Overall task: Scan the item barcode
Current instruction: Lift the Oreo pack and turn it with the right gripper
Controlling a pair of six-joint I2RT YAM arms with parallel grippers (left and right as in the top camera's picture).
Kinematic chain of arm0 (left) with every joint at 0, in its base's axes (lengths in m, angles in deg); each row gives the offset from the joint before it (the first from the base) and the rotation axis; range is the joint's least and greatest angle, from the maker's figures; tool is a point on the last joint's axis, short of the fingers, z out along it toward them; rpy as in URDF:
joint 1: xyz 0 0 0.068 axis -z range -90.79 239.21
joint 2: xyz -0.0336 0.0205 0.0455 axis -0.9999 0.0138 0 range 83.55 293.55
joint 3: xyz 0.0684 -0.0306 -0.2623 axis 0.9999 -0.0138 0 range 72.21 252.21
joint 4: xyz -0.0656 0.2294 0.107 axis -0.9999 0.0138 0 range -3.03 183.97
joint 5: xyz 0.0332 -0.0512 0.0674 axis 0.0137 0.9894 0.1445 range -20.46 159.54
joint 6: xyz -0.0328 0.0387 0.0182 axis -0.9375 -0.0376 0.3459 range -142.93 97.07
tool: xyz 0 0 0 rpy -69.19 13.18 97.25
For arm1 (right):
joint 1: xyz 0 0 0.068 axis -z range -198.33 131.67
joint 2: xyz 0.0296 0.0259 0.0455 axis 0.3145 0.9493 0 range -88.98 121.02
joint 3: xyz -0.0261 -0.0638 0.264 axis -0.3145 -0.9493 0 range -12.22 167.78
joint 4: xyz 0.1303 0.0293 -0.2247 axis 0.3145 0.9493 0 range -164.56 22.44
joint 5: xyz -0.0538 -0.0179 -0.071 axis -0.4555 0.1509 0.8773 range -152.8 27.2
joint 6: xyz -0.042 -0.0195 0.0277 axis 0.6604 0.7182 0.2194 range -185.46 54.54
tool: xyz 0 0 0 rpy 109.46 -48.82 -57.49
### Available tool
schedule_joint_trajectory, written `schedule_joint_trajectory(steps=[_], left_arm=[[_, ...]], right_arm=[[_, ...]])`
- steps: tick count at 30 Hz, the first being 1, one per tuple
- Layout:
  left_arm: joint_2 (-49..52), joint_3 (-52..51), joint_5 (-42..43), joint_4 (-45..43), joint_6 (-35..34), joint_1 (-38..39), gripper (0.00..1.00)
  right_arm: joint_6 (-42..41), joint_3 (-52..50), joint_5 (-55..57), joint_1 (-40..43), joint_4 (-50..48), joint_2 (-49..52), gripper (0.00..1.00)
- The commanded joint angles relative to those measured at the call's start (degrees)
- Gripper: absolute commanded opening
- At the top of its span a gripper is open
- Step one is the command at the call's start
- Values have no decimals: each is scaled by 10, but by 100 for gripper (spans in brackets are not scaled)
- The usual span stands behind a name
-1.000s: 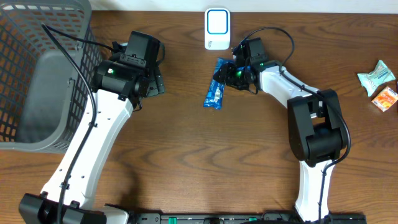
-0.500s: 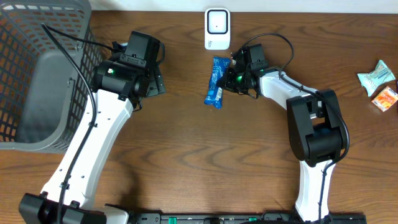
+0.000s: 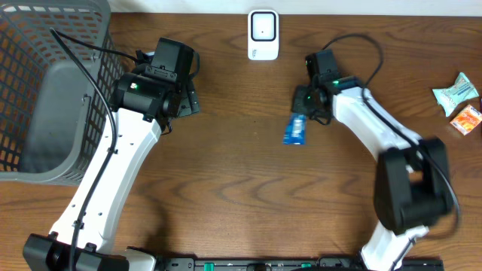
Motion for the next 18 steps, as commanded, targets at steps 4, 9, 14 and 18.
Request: schedule_joint_trajectory(steps=[4,9,14,18], left_arm=[[1,1,-4,2,-5,-1,98],[1,1,-4,1,-5,-1,98],[1,1,-4,1,-5,-1,98],[1,1,-4,1,-5,-1,98]], right_arm=[[8,4,358,-49,42,-51,1],[18,4,366,-54,48,-21,1],[18,4,205,-38,63,-5,67],[18,4,103,-29,91,-8,99]])
